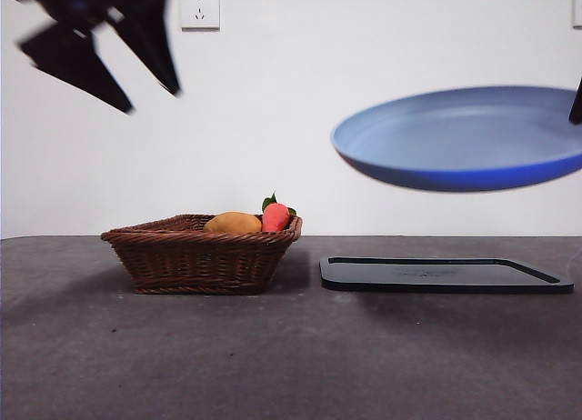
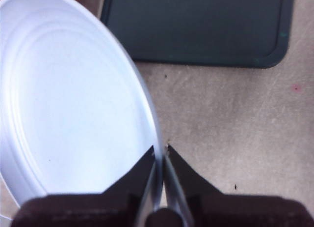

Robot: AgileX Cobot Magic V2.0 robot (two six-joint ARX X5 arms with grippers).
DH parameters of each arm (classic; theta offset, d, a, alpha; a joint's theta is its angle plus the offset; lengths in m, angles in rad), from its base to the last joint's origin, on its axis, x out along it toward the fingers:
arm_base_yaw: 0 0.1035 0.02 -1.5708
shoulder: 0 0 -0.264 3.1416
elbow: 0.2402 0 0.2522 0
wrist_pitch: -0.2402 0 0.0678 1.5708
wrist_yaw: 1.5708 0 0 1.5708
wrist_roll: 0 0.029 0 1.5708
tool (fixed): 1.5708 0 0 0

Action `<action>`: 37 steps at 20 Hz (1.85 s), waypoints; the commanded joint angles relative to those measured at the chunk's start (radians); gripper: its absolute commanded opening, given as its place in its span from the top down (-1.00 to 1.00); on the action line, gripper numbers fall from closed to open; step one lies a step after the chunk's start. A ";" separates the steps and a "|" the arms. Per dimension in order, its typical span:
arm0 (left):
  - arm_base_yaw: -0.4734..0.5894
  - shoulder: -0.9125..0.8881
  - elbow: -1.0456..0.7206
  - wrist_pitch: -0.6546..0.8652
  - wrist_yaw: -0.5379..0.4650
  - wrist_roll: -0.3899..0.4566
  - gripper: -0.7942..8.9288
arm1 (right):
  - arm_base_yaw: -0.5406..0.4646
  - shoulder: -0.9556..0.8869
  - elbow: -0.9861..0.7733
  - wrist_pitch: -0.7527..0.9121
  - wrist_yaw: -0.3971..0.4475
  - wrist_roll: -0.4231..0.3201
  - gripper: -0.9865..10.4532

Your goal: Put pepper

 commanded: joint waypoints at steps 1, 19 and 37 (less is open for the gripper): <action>-0.028 0.136 0.099 0.004 -0.033 -0.021 0.09 | 0.001 -0.032 0.009 -0.007 -0.003 0.034 0.82; -0.079 0.617 0.300 0.062 -0.121 -0.027 0.09 | 0.001 -0.192 0.009 -0.067 -0.001 0.070 0.82; -0.079 0.637 0.300 0.007 -0.139 -0.029 0.58 | 0.001 -0.192 0.009 -0.059 -0.001 0.061 0.82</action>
